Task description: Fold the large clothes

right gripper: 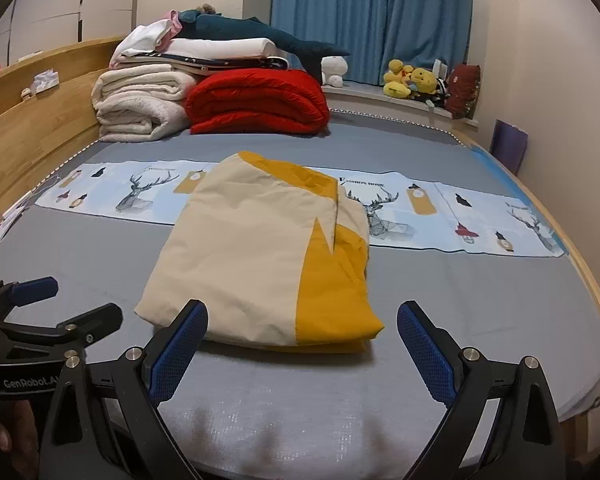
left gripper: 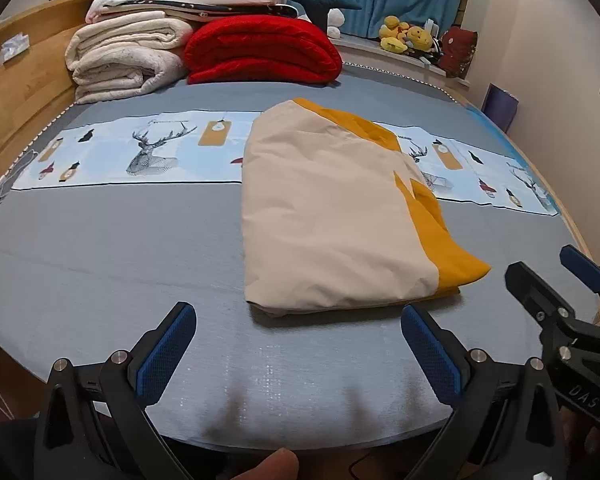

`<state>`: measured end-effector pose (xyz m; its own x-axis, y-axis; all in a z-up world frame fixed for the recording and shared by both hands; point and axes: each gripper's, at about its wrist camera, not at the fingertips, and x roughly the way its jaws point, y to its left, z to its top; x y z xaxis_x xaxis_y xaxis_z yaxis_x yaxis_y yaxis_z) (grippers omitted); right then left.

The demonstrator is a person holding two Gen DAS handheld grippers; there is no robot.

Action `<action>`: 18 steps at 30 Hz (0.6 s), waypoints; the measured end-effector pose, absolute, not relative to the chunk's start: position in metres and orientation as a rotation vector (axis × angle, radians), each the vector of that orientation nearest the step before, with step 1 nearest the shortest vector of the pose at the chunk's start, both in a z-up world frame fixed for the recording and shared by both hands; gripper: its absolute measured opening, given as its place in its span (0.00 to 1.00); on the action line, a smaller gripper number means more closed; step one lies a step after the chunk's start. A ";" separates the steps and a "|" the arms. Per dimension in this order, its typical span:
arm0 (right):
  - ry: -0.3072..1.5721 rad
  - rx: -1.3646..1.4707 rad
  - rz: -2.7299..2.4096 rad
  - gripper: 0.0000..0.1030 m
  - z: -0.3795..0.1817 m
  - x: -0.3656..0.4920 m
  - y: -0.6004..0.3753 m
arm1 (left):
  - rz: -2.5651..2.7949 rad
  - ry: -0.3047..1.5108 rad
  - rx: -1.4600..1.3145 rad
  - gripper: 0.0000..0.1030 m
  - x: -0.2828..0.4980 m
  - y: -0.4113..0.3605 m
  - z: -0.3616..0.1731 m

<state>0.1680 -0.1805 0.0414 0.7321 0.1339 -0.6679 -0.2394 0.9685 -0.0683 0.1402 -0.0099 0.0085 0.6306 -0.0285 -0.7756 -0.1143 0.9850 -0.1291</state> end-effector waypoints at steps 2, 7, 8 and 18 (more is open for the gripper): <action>0.725 -0.154 0.207 0.93 0.040 0.169 -0.179 | 0.057 0.884 -0.168 0.99 0.140 -0.011 0.009; 0.735 -0.146 0.199 0.93 0.038 0.173 -0.180 | 0.053 0.890 -0.190 0.99 0.141 -0.009 0.009; 0.734 -0.148 0.198 0.93 0.038 0.173 -0.179 | 0.054 0.891 -0.191 0.99 0.141 -0.009 0.009; 0.735 -0.146 0.197 0.93 0.038 0.173 -0.179 | 0.055 0.891 -0.196 0.99 0.142 -0.007 0.010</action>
<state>0.1731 -0.1789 0.0381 0.7248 0.1273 -0.6771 -0.2293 0.9713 -0.0628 0.1418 -0.0070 0.0098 0.6282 -0.0343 -0.7773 -0.1289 0.9807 -0.1474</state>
